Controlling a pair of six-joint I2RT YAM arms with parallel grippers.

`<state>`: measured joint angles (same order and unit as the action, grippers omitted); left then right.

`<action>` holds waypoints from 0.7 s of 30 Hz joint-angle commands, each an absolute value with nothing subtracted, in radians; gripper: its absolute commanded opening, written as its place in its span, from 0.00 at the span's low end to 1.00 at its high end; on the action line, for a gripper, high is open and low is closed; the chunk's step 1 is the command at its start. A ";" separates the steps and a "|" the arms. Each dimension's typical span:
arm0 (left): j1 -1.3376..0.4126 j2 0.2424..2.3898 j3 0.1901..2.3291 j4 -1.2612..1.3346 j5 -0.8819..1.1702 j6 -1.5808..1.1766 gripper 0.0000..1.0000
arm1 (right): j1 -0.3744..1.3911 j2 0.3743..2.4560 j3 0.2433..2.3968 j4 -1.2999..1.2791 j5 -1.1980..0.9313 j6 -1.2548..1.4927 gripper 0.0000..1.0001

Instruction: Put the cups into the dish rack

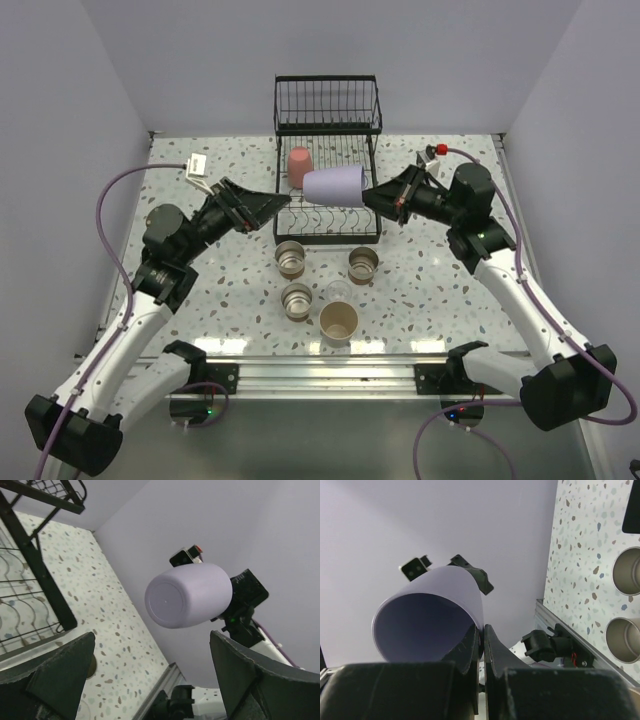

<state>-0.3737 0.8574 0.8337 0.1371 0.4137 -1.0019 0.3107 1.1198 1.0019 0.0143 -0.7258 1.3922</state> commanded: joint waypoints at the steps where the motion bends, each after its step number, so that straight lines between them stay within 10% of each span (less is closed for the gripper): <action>1: -0.353 0.824 0.736 0.454 0.531 -1.141 1.00 | 0.324 1.115 1.002 0.117 -0.753 1.439 0.00; 21: -0.354 0.959 0.739 0.649 0.617 -1.204 0.99 | 0.463 1.187 1.026 0.184 -0.696 1.439 0.00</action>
